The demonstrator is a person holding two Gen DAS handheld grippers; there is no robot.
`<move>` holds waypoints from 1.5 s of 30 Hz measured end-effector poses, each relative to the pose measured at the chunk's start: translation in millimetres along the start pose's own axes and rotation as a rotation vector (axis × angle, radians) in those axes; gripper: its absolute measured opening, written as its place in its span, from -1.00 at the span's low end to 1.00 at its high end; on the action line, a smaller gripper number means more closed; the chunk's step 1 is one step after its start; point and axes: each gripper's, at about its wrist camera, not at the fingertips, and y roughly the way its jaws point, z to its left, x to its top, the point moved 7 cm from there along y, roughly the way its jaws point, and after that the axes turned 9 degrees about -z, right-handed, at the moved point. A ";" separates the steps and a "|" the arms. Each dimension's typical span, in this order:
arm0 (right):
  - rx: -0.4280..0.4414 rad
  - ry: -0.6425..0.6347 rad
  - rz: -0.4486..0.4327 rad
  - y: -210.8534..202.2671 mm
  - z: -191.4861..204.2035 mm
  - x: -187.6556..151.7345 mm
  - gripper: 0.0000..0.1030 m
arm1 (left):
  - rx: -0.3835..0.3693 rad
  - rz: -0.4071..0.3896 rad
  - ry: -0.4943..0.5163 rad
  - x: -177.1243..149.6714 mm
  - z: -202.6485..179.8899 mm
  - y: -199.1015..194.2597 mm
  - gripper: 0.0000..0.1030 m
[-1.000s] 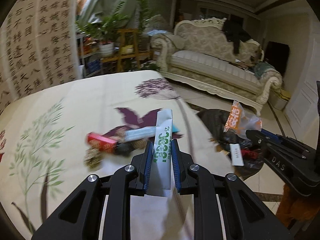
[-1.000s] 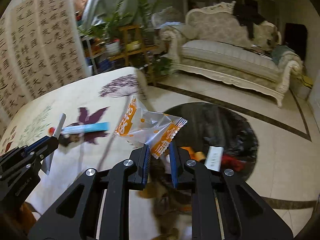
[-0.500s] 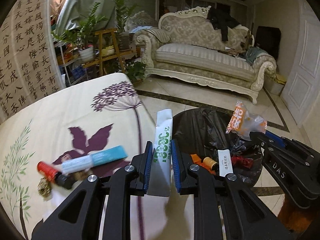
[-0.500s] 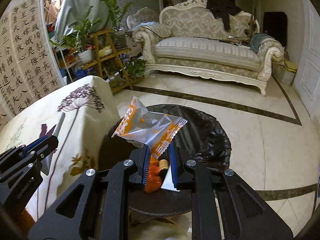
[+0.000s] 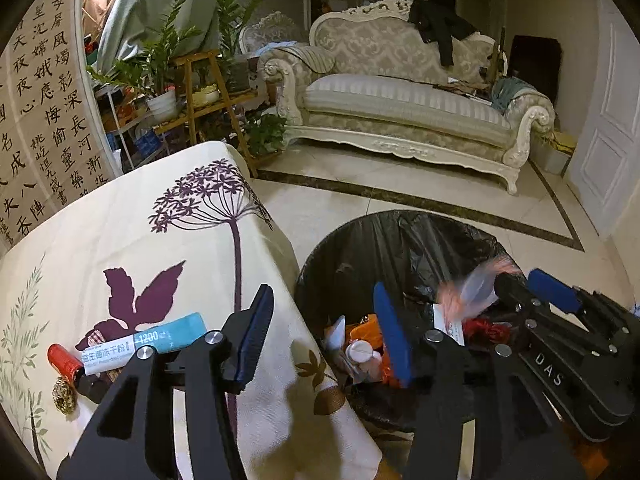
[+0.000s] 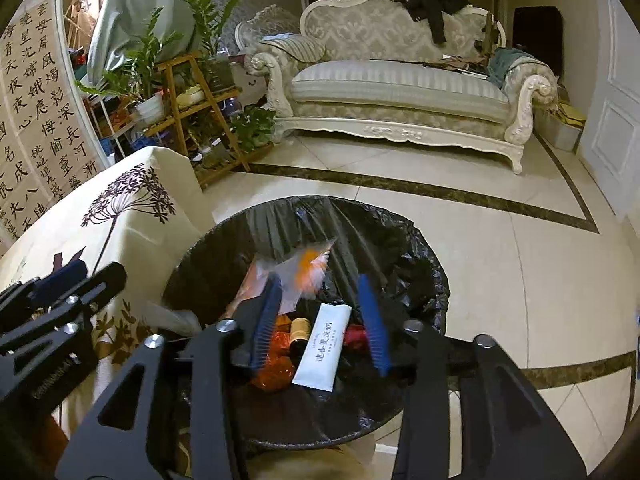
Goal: Collect trash
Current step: 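Move both grippers back over the remaining items on the bed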
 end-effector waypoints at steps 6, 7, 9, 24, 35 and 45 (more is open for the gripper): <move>-0.011 0.004 -0.009 -5.0 -2.8 1.8 -0.09 | 0.016 -0.016 -0.010 1.8 5.3 -3.8 0.33; -0.011 0.005 -0.012 -6.5 -2.6 2.2 -0.08 | 0.015 -0.017 -0.011 2.0 3.5 -4.7 0.34; -0.011 0.007 -0.017 -10.0 -2.4 3.1 -0.06 | 0.013 -0.021 -0.015 1.6 5.9 -7.7 0.38; 0.026 -0.003 -0.043 -38.9 25.3 6.0 0.16 | 0.027 -0.039 -0.059 -2.6 35.5 -36.8 0.46; 0.191 -0.072 -0.023 -55.4 106.4 -7.7 0.17 | 0.187 -0.024 -0.131 -37.1 121.6 -76.5 0.46; 0.280 -0.127 0.019 -59.2 157.9 -25.4 0.16 | 0.276 0.071 -0.220 -66.1 191.6 -75.7 0.30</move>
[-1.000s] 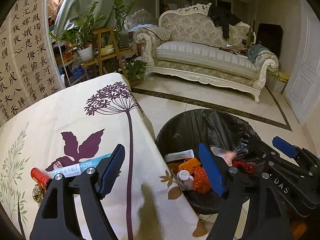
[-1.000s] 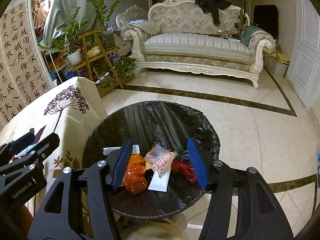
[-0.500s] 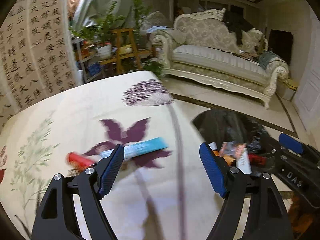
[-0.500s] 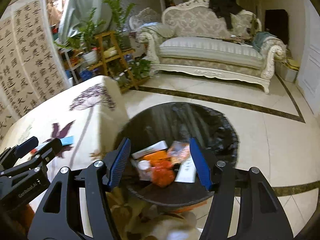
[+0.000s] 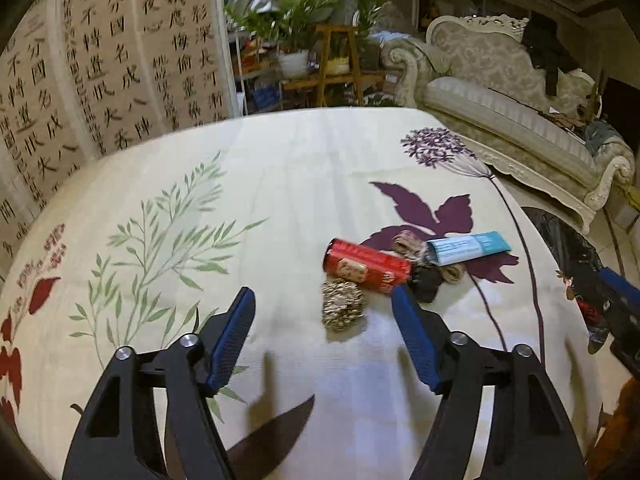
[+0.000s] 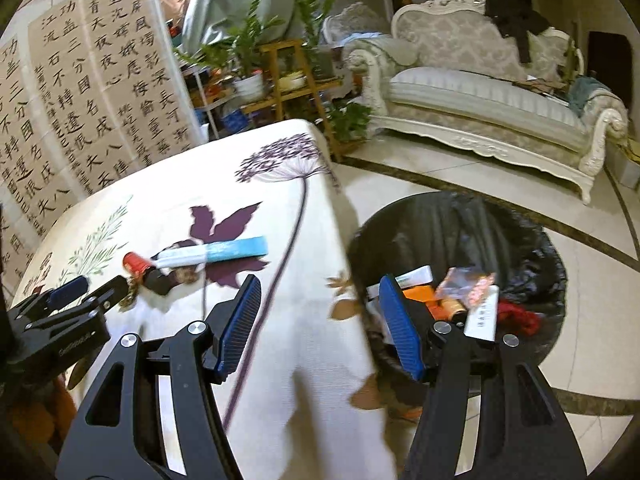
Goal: Collect trash
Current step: 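Grasp the small gold ornament with the left gripper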
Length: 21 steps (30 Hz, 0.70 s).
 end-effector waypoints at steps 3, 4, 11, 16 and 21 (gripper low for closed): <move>0.012 -0.011 0.007 1.5 7.5 -1.2 0.17 | -0.011 0.013 -0.004 -2.6 2.7 5.3 0.21; 0.014 -0.014 0.010 2.5 9.5 -2.3 0.17 | -0.015 0.022 0.001 -3.5 2.5 8.4 0.15; 0.037 -0.034 0.026 8.5 22.2 -2.4 0.17 | -0.065 0.049 -0.002 -8.6 -0.2 14.0 -0.61; 0.057 -0.043 0.038 15.7 31.8 0.4 0.17 | -0.080 0.041 -0.029 -10.6 6.3 9.0 -0.62; 0.083 -0.049 0.050 24.6 47.2 4.5 0.17 | -0.073 0.029 -0.043 -11.3 16.7 0.6 -0.62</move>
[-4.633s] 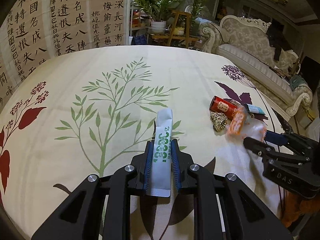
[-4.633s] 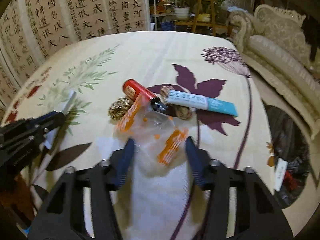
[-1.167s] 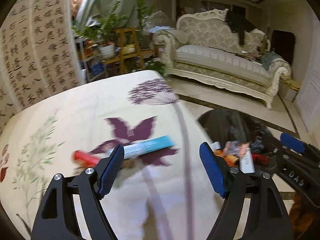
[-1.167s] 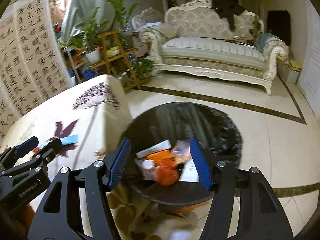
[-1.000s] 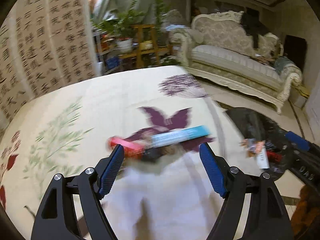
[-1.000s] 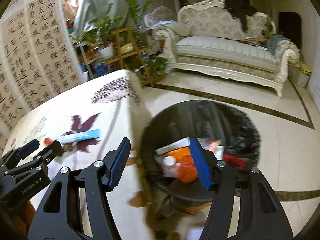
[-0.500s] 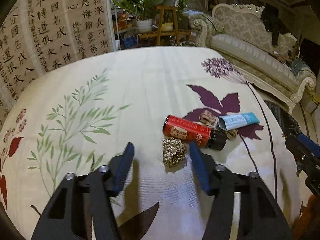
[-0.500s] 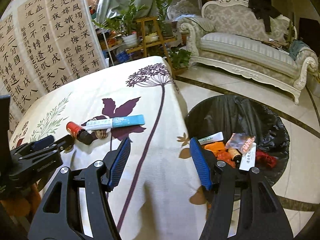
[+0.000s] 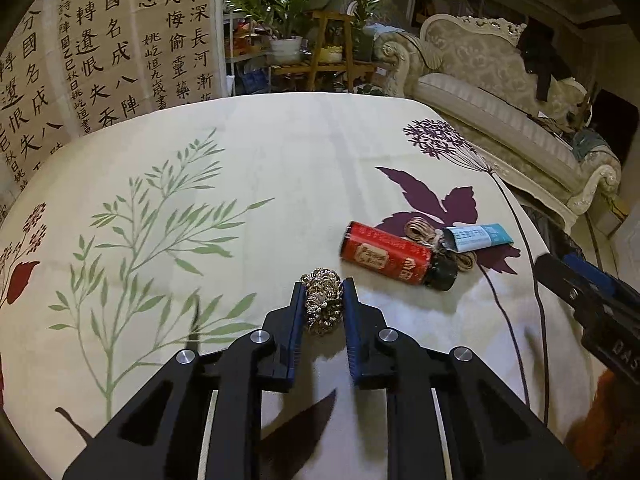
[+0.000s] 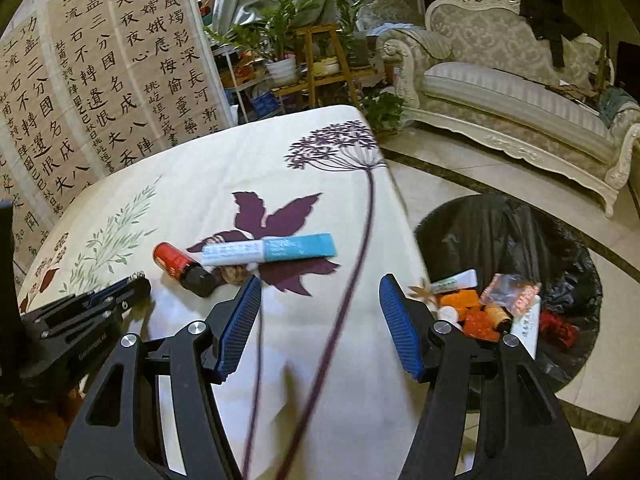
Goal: Collect trash
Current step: 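Grasp the small gold ornament with the left gripper, then grasp the blue-and-white tube with the right gripper while the left gripper holds the ornament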
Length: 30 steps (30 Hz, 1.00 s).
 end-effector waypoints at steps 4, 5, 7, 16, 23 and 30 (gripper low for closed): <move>-0.012 -0.007 0.022 11.0 7.3 4.7 0.16 | 0.013 -0.009 -0.013 1.4 12.4 -4.6 -0.62; -0.020 -0.013 0.028 12.5 8.0 6.0 0.17 | 0.016 -0.011 -0.017 1.6 15.7 -5.8 -0.62; -0.041 -0.019 0.033 13.6 6.2 4.8 0.17 | 0.021 -0.012 -0.026 1.8 22.1 -7.6 -0.62; -0.054 -0.080 0.114 34.6 15.7 -6.8 0.16 | 0.020 -0.024 -0.055 6.9 36.3 -7.8 -0.62; -0.066 -0.094 0.094 53.3 23.5 8.8 0.16 | 0.004 -0.015 -0.061 5.4 37.1 -2.9 -0.62; -0.050 -0.096 0.097 71.3 25.0 20.6 0.16 | -0.002 -0.005 -0.072 5.3 38.7 2.1 -0.62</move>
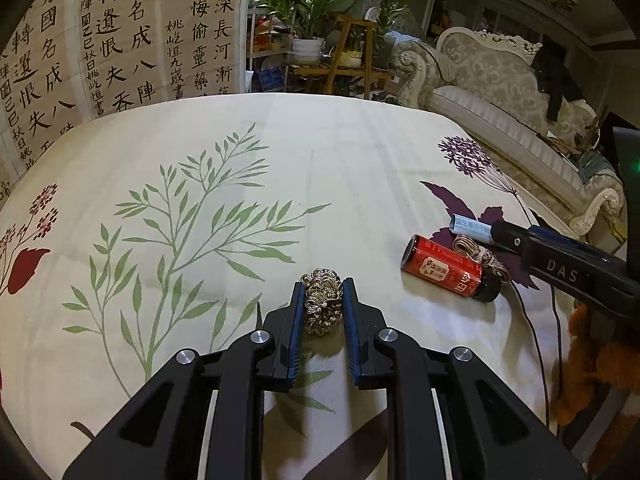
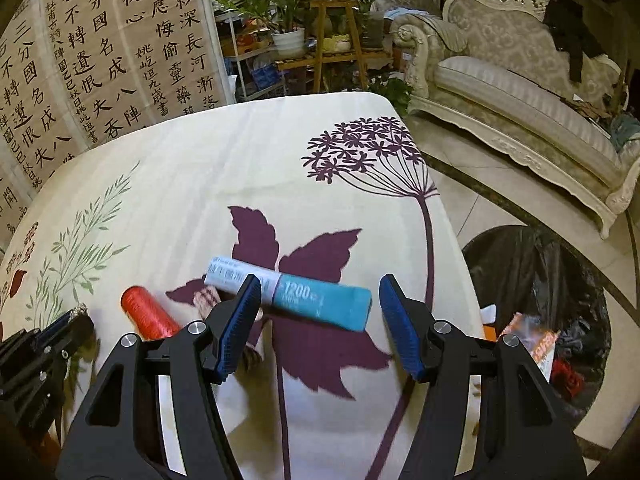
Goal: Collect trash
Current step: 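Grasp the blue-and-white tube with the right gripper while the left gripper holds the ornament, then carry ornament and tube over the black bin and open both grippers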
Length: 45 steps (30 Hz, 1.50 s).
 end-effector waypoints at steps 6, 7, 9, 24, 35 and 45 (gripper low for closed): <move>0.037 -0.029 0.022 4.3 4.1 -2.9 0.19 | -0.006 0.006 -0.008 0.2 -0.1 2.2 -0.62; 0.048 -0.028 0.027 4.7 4.6 -3.0 0.20 | -0.010 0.010 -0.011 -0.1 0.3 2.9 -0.62; 0.071 -0.027 0.041 3.1 5.8 -3.8 0.20 | -0.013 0.011 -0.015 0.1 1.3 3.3 -0.62; 0.058 -0.151 0.044 3.3 21.0 -7.9 -0.07 | -0.008 0.007 -0.021 2.5 5.1 3.4 -0.62; 0.078 -0.122 0.027 -11.2 16.5 -13.8 -0.66 | 0.007 -0.011 -0.007 4.0 3.7 -1.6 -0.62; 0.049 -0.011 -0.062 -51.4 -17.7 -15.2 -0.66 | -0.011 -0.044 0.022 6.0 -20.5 -14.6 -0.62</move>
